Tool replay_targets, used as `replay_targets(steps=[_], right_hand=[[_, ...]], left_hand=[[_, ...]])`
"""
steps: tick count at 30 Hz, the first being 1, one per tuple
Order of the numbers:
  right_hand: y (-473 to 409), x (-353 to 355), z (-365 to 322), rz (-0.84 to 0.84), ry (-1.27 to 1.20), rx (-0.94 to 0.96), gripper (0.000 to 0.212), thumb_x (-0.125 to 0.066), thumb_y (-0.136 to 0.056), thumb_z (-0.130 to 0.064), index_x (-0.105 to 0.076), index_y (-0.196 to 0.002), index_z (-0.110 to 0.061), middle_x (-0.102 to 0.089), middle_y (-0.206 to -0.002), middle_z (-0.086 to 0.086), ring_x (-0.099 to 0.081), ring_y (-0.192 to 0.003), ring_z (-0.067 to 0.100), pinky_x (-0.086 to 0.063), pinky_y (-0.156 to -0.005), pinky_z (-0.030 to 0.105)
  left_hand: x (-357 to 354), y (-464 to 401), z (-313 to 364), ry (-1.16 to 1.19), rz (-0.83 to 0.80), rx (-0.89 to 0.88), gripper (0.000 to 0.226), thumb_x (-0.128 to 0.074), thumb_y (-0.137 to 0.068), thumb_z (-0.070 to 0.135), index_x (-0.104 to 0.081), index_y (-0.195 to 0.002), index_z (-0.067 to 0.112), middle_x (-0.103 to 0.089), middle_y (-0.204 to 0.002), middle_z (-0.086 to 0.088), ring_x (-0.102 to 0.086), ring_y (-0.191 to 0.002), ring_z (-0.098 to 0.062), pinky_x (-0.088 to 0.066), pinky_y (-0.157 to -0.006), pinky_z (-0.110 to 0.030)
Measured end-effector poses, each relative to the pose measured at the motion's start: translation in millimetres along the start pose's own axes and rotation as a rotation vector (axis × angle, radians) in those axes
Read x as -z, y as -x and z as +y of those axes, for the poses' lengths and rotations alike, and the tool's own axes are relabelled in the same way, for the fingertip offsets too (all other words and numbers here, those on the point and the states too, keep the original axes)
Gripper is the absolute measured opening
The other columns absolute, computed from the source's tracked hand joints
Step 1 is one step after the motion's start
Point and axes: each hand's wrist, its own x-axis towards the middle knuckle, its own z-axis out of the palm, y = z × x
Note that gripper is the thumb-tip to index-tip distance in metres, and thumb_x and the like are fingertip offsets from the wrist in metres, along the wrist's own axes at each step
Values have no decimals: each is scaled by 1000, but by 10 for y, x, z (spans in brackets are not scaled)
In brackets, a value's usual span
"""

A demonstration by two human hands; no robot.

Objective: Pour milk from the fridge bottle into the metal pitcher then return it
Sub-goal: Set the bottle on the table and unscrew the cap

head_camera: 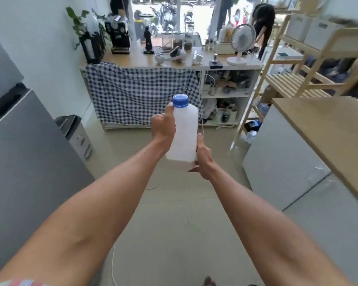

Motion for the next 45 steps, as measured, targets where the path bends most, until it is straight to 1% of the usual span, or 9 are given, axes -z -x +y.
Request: replay_targets(steps=[8, 11, 14, 24, 27, 30, 35, 39, 45], right_hand=[[362, 1547, 117, 322, -109, 33, 67, -32, -95, -77, -67, -119, -24, -72, -107, 4, -70, -90, 27, -61, -60, 41], [558, 2145, 188, 430, -161, 39, 60, -32, -96, -73, -69, -104, -26, -72, -104, 4, -69, -91, 29, -63, -72, 49], [763, 2794, 288, 526, -239, 27, 63, -33, -94, -74, -69, -110, -26, -72, -105, 4, -70, -95, 30, -60, -81, 56], [1644, 4923, 698, 802, -392, 31, 65, -36, -91, -77, -69, -119, -27, -73, -112, 1, -71, -97, 27, -63, -63, 43], [1929, 5418, 880, 881, -419, 36, 63, -34, -91, -74, -70, -115, -28, -75, -110, 2, -71, -98, 28, -63, -74, 51], [2226, 5760, 1059, 953, -477, 26, 61, -34, -90, -74, -71, -112, -31, -76, -107, 0, -72, -97, 27, -62, -78, 55], [2608, 6152, 1288, 1074, -570, 12, 61, -32, -94, -69, -69, -119, -28, -75, -110, 2, -71, -95, 27, -64, -68, 45], [2771, 6377, 1422, 1165, -605, -9, 60, -31, -90, -71, -69, -112, -30, -75, -108, 2, -71, -98, 29, -60, -83, 55], [2884, 6534, 1485, 1262, -612, -59, 67, -29, -85, -76, -67, -112, -28, -74, -112, 2, -68, -108, 29, -51, -99, 53]], left_hand=[[-1483, 708, -159, -17, -382, 10, 56, -59, -100, 36, -38, -51, 17, -39, -48, -1, -32, -36, -11, -28, -40, -21], [-2036, 1089, -221, -19, -509, 21, 55, -59, -100, 34, -40, -52, 17, -39, -48, -1, -32, -35, -11, -27, -41, -21], [-2612, 1506, -310, -32, -628, 27, 54, -58, -100, 38, -40, -53, 19, -39, -47, 1, -33, -39, -13, -29, -46, -24], [-4384, 3166, -636, -64, -950, 66, 50, -60, -97, 43, -42, -58, 17, -42, -55, -1, -36, -50, -16, -32, -54, -30], [-4759, 3669, -758, -68, -1034, 87, 50, -61, -96, 40, -38, -57, 17, -39, -55, -2, -33, -49, -16, -30, -52, -29], [-5021, 4110, -898, -78, -1138, 123, 53, -60, -96, 39, -33, -56, 18, -35, -50, 3, -31, -46, -15, -27, -50, -29], [-5373, 4715, -1014, -107, -1288, 161, 51, -60, -97, 34, -30, -59, 19, -29, -52, 3, -27, -49, -15, -23, -50, -29], [-5606, 5041, -1131, -130, -1399, 196, 51, -61, -96, 35, -29, -60, 20, -29, -55, 2, -27, -51, -16, -22, -52, -30], [-5820, 5294, -1315, -157, -1551, 214, 54, -60, -97, 43, -27, -61, 20, -28, -53, 7, -29, -53, -15, -27, -60, -32]])
